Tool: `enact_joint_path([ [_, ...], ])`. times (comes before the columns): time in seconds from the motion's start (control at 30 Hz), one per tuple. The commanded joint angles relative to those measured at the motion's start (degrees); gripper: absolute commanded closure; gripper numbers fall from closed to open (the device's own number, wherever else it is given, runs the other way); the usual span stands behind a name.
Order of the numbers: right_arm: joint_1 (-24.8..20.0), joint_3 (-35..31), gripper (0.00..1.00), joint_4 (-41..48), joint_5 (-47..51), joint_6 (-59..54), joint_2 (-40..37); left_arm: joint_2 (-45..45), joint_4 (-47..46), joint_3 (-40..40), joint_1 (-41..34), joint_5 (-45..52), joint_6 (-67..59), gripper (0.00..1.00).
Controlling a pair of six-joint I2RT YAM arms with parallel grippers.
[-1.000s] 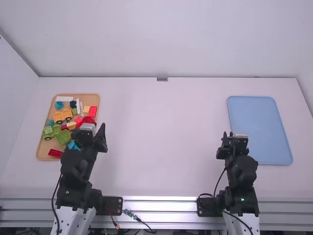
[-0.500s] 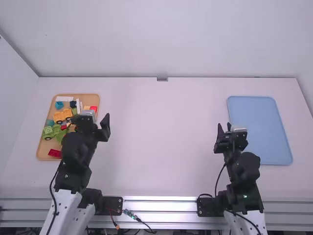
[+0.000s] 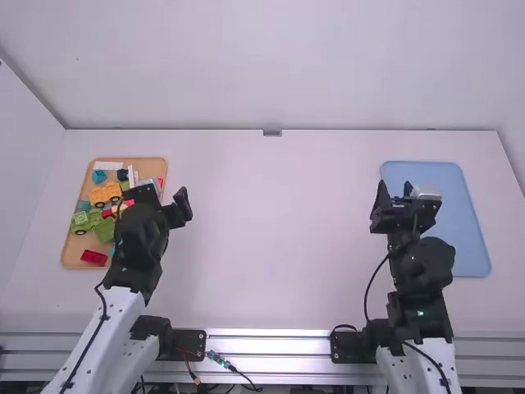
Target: Assemble lego blocks to make yellow taxi
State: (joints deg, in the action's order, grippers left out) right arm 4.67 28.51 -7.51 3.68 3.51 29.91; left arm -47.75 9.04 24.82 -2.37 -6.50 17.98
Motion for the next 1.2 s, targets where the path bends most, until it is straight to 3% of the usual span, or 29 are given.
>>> enact_joint_path([
  [0.0, 1.38, 3.76, 0.45, 1.14, 0.98, -0.65, 2.21, -0.76, 1.18, 0.63, -0.20, -0.24, 3.23, 0.14],
  [0.27, 1.62, 11.99, 0.30, 8.33, 0.87, -3.80, 10.43, -4.31, 0.21, 3.03, -0.15, -0.98, 5.85, 0.06],
  [0.3, 1.62, 12.72, 0.29, 8.35, 0.90, -3.80, 11.17, -4.92, -0.98, 4.07, -0.13, -2.00, 6.54, 0.01],
  [0.5, 1.79, 18.14, 0.18, 7.21, 0.85, -3.80, 17.34, -11.23, -9.64, 12.99, -0.28, -6.21, 9.91, 0.01],
  [0.63, 1.68, 18.08, 0.12, 6.34, 0.68, -3.82, 20.82, -13.18, -12.32, 15.17, -0.28, -0.14, 9.95, 0.01],
  [0.83, 1.73, 18.08, 0.03, 6.27, 0.70, -3.82, 26.01, -14.49, -11.01, 14.95, 0.17, -0.55, 11.77, 0.01],
  [0.97, 1.64, 18.08, 0.01, 6.29, 0.70, -3.82, 28.67, -14.38, -12.56, 15.08, 0.17, -4.18, 16.05, 0.01],
  [1.03, 1.84, 18.08, 0.01, 6.29, 0.68, -3.80, 30.61, -13.88, -16.87, 15.70, 0.02, -9.45, 26.59, 0.01],
  [1.17, 1.66, 18.08, 0.01, 6.27, 0.68, -3.80, 33.45, -13.88, -21.18, 18.01, 0.94, -14.13, 28.71, 0.01],
])
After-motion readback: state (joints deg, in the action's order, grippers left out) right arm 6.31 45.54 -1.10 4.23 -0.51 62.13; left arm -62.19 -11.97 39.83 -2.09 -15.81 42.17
